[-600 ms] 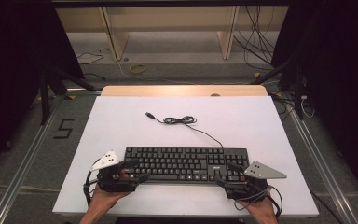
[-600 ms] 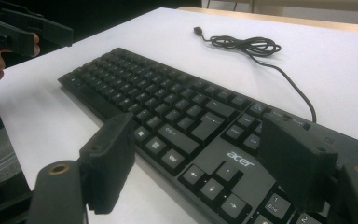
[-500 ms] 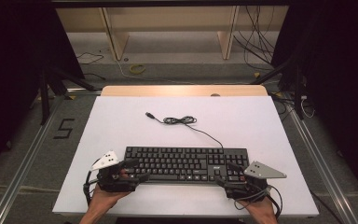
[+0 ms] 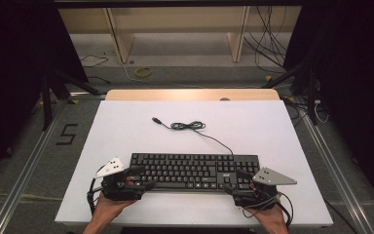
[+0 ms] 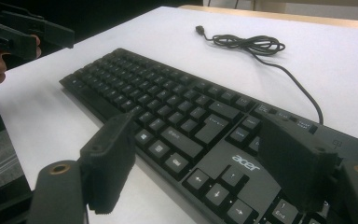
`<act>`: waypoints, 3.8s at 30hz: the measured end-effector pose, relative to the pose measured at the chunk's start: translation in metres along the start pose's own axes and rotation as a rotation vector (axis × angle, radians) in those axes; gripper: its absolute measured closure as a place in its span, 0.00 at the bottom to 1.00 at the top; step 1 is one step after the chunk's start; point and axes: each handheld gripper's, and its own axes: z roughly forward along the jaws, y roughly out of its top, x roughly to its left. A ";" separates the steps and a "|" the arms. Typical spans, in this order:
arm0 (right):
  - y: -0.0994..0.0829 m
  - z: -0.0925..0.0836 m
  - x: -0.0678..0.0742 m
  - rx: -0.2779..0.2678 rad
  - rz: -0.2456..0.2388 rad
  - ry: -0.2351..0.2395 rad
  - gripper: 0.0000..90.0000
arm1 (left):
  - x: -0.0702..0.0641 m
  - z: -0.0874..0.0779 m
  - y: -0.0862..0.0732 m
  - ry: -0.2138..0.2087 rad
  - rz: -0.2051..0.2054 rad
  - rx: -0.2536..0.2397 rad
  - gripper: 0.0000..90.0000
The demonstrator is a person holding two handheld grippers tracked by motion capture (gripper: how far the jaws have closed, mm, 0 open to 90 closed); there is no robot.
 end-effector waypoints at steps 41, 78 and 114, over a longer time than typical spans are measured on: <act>0.034 0.052 0.022 0.089 -0.045 0.102 0.36 | 0.014 -0.008 0.002 0.118 -0.030 0.079 0.38; 0.074 0.133 0.050 0.196 -0.080 0.161 0.80 | 0.031 -0.014 -0.003 0.199 -0.066 0.223 0.92; 0.065 0.205 0.066 0.336 -0.081 0.126 1.00 | 0.044 -0.009 -0.007 0.243 -0.073 0.279 0.99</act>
